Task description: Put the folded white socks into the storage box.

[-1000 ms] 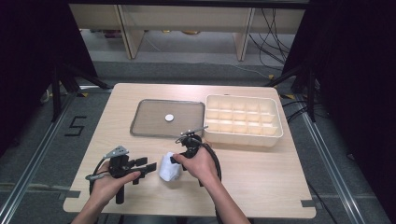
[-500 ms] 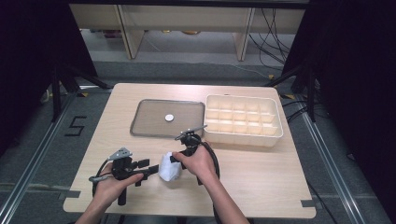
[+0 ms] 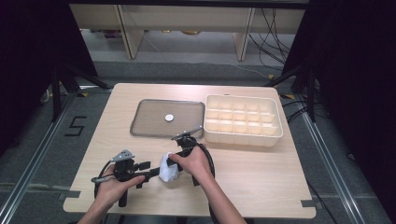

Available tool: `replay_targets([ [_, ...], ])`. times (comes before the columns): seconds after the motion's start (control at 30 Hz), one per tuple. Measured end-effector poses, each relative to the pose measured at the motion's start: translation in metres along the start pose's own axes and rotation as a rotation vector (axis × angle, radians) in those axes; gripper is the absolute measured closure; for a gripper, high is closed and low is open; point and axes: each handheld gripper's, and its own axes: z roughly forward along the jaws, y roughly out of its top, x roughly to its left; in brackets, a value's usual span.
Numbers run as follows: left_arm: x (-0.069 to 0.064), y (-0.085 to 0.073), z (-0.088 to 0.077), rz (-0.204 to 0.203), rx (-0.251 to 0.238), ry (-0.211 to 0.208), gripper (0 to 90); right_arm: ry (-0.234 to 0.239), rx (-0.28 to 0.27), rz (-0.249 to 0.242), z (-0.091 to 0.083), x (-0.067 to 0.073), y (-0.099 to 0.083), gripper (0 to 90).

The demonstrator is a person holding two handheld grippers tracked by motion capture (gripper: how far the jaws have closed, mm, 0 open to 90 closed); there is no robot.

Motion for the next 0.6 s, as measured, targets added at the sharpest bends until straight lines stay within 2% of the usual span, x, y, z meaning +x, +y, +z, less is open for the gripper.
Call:
replay_targets([
  [0.07,0.0002,0.0001,0.0002,-0.003,-0.002,0.004,40.6,-0.007,-0.006,-0.004,0.0012,0.001,0.0004,37.1],
  [0.1,0.0006,0.0002,0.0004,-0.004,-0.004,-0.001,40.6,-0.004,0.012,0.009,0.0009,0.0017,0.001,37.4],
  [0.17,0.0003,0.0004,-0.0001,-0.003,-0.004,0.004,40.6,0.0,0.013,0.022,0.0018,0.002,0.001,38.3],
  [0.2,0.0006,0.0001,0.0003,-0.003,-0.006,0.0,40.6,0.004,0.042,0.048,0.0006,0.0026,0.001,38.8],
  [0.27,0.0015,-0.0005,0.0007,-0.002,-0.001,-0.001,40.6,0.012,0.027,0.032,0.0025,0.0005,0.0003,38.9],
  [0.3,0.0014,-0.0007,0.0009,-0.004,0.002,0.0,40.6,0.007,0.033,0.047,0.0026,0.001,0.0,38.9],
  [0.37,0.0011,-0.001,0.0009,-0.006,0.003,0.004,40.6,0.018,0.033,0.043,0.0046,0.0006,-0.0003,39.1],
  [0.4,0.0014,-0.0009,0.001,-0.004,0.0,0.001,40.7,0.008,0.031,0.058,0.0055,0.0016,-0.0007,39.1],
  [0.43,0.0017,-0.0005,0.0005,-0.002,0.001,-0.002,40.7,0.01,0.076,0.107,0.0045,0.0042,-0.0005,39.3],
  [0.47,0.0016,-0.0001,0.0003,-0.003,-0.002,0.0,40.7,0.005,0.036,0.051,0.007,0.0016,-0.0008,39.4],
  [0.5,0.0017,0.0003,0.0,-0.003,-0.001,0.001,40.7,0.023,0.042,0.038,0.0073,0.0009,-0.0003,39.5],
  [0.57,0.0021,0.0005,-0.0004,-0.003,0.0,0.0,40.6,0.004,0.039,0.033,0.0079,0.0023,0.0002,40.2],
  [0.6,0.0023,0.0002,-0.0004,-0.008,-0.001,0.003,40.6,0.01,0.049,0.025,0.008,0.0021,0.0005,41.0],
])
